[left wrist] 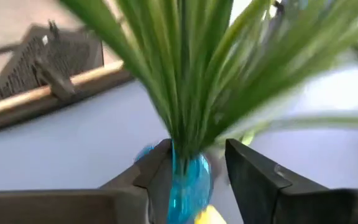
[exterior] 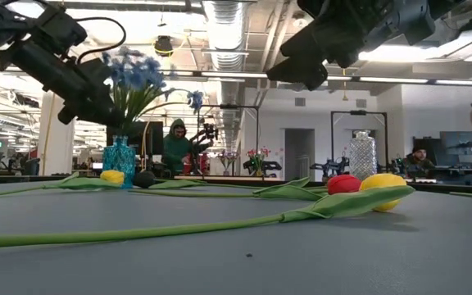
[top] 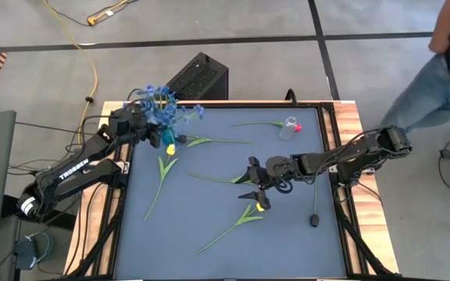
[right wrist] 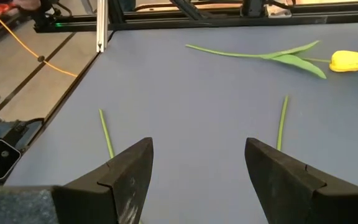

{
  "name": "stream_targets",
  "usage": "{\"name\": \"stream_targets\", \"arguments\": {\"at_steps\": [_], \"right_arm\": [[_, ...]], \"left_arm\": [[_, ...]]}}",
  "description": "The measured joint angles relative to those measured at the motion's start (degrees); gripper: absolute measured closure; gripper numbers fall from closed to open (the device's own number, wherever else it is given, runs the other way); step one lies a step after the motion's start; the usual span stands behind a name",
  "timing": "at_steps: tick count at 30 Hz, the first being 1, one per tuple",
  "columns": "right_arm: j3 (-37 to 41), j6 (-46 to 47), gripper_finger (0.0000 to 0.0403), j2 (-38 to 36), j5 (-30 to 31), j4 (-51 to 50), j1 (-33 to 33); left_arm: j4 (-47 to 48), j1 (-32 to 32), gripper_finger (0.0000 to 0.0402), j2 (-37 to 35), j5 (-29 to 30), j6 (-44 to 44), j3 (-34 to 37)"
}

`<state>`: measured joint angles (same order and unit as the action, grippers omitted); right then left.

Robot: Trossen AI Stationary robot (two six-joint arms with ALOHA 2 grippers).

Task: Sort flowers into vase by color
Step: Put the left black tulip into the blue vase

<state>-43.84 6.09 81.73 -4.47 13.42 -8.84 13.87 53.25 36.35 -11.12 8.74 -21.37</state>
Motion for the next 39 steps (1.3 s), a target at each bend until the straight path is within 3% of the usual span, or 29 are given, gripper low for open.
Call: {"name": "stream_targets", "arguments": {"at_steps": [7, 15, 22, 26, 31, 39], "right_arm": [[-0.01, -0.01, 0.0121, 0.00, 0.00, -1.24, 0.00], [0.01, 0.71, 0.0121, 0.00, -0.14, -4.65, -0.13], [0.00, 2.19, 0.0121, -1.23, -1.73, -10.87, -0.15], [0.01, 4.23, 0.0121, -4.33, -1.75, -16.61, -0.15], [0.01, 9.25, 0.0121, -9.79, -1.69, -26.70, -0.91], [0.01, 15.33, 0.0121, -15.48, -1.66, -36.01, -4.20]], "left_arm": [[15.20, -0.01, 0.0251, -0.01, 1.73, -3.72, -8.11], [20.56, -3.14, 0.0250, 0.01, -5.82, -2.90, -13.02], [32.33, -9.09, 0.0250, -0.09, -11.20, 8.22, -17.65], [37.05, -14.08, 0.0250, -0.11, -12.29, 13.21, -19.06], [36.18, -23.31, 0.0256, -0.11, -13.51, 18.36, -19.06], [35.23, -41.39, 0.0274, 0.03, -3.04, 26.53, -19.06]]}}
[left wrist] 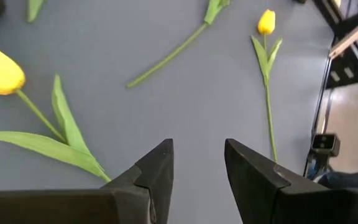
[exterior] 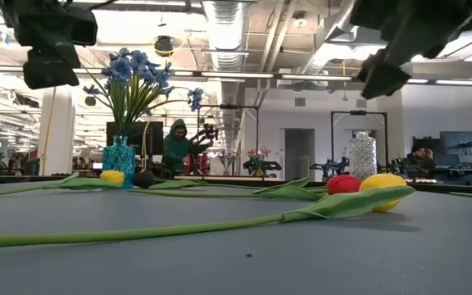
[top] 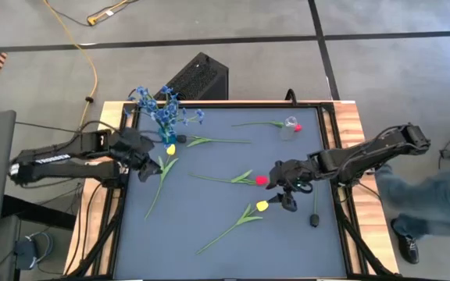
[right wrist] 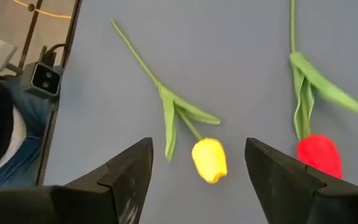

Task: Sort flowers into vase by color
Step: Put the left black tulip into the blue vase

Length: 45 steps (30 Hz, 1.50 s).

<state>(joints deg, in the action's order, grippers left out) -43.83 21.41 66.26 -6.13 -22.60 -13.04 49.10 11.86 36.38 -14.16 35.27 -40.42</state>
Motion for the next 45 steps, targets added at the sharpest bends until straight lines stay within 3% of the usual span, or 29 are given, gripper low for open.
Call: {"name": "stream_targets", "arguments": {"at_steps": [6, 12, 18, 24, 33, 45], "right_arm": [[-0.01, 2.54, 0.0121, 0.00, 0.31, -5.48, -1.33], [0.00, -1.16, 0.0121, 3.59, 4.83, -0.53, 1.69], [0.00, -6.85, 0.0121, 11.06, 5.00, 16.99, 9.11], [-1.07, -8.43, 0.0121, 23.12, 5.09, 37.94, 18.16], [-15.54, -15.74, 0.0121, 39.65, 4.84, 28.89, 29.38], [-27.36, -20.81, 0.0121, 50.65, 4.82, 17.68, 31.94]], "left_arm": [[-1.46, -12.54, 0.0280, 1.08, 6.84, 5.66, 0.98], [-6.26, -22.24, 0.0280, 4.70, 14.76, 6.14, 3.56], [-15.38, -29.89, 0.0280, 8.97, 20.51, 6.21, 8.09], [-24.95, -35.83, 0.0280, 12.89, 26.29, 7.30, 11.90], [-27.77, -40.15, 0.0280, 14.25, 32.00, 6.59, 12.26], [-29.21, -40.48, 0.0280, 14.23, 35.32, 1.36, 12.26]]}}
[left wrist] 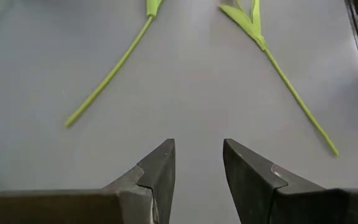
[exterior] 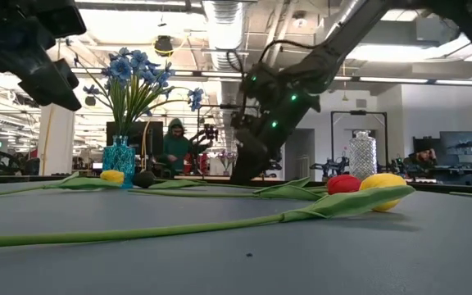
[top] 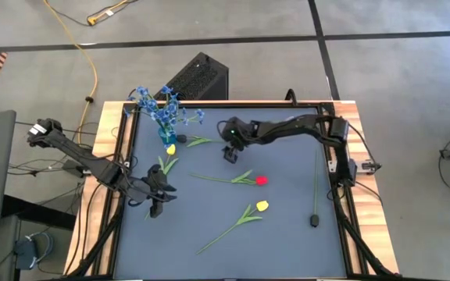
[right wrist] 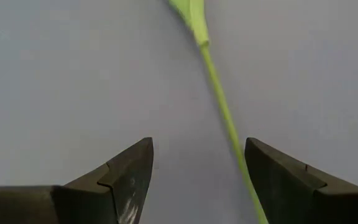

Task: Sort flowers into vase by color
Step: Put the left black tulip into the blue vase

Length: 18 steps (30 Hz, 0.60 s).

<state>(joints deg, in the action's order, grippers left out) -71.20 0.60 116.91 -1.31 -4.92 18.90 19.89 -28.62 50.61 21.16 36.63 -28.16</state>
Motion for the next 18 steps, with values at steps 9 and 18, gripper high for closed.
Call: {"name": "stream_targets", "arguments": {"at_steps": [9, 18], "right_arm": [[-1.36, 0.57, 0.0140, 3.27, 5.17, -0.29, -0.20], [-1.33, -0.74, 0.0269, 2.51, 1.52, -4.17, -0.16]], "left_arm": [[-0.52, 0.02, 0.0280, 0.00, 0.69, -1.84, 0.00], [-0.41, 0.02, 0.0280, 0.00, 0.55, -1.91, 0.00]]}}
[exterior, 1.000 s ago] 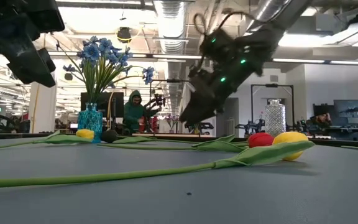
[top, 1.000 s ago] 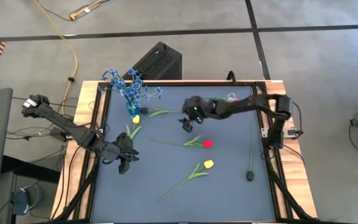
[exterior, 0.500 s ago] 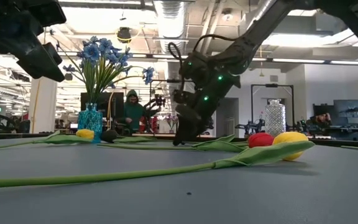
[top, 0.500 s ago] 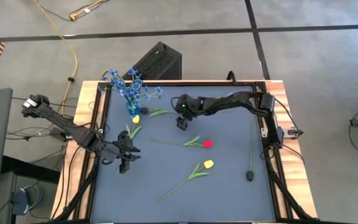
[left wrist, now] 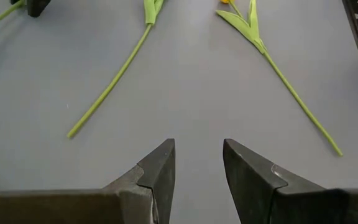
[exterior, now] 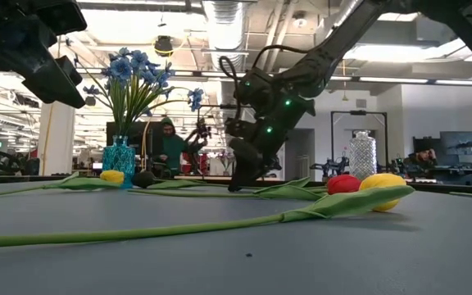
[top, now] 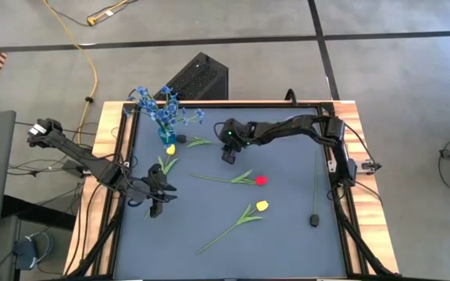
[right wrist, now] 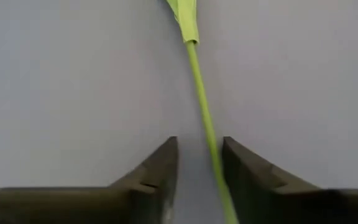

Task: Sort flowers into vase by color
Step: Put the left black tulip into the blue vase

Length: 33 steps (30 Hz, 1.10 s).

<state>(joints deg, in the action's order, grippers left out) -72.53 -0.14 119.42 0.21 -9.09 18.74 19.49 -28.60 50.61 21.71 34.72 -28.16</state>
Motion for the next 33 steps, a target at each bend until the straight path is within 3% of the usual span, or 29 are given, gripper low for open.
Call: {"name": "stream_targets", "arguments": {"at_steps": [8, 14, 17, 25, 33], "right_arm": [[0.16, -0.76, 0.0381, -2.63, -2.87, -6.92, -1.36], [1.55, -1.43, 0.0381, -8.05, -3.77, -17.73, -3.51], [6.16, -1.40, 0.0381, -13.83, -3.74, -16.46, -4.96], [25.65, 5.69, 0.0381, -34.70, -3.61, 1.96, -9.80], [33.93, 7.90, 0.0380, -47.08, -3.57, 27.68, -17.58]], "left_arm": [[0.04, 0.00, 0.0280, 0.00, -0.05, 0.72, 0.00], [0.02, 0.00, 0.0280, 0.00, -0.20, 2.46, 0.00], [-0.29, -0.12, 0.0280, 0.30, 1.45, 4.52, 0.00], [-15.28, -0.98, 0.0280, 4.03, 3.70, 0.21, 3.69], [-44.63, -0.98, 0.0280, 12.01, 6.96, -11.25, 6.67]]}}
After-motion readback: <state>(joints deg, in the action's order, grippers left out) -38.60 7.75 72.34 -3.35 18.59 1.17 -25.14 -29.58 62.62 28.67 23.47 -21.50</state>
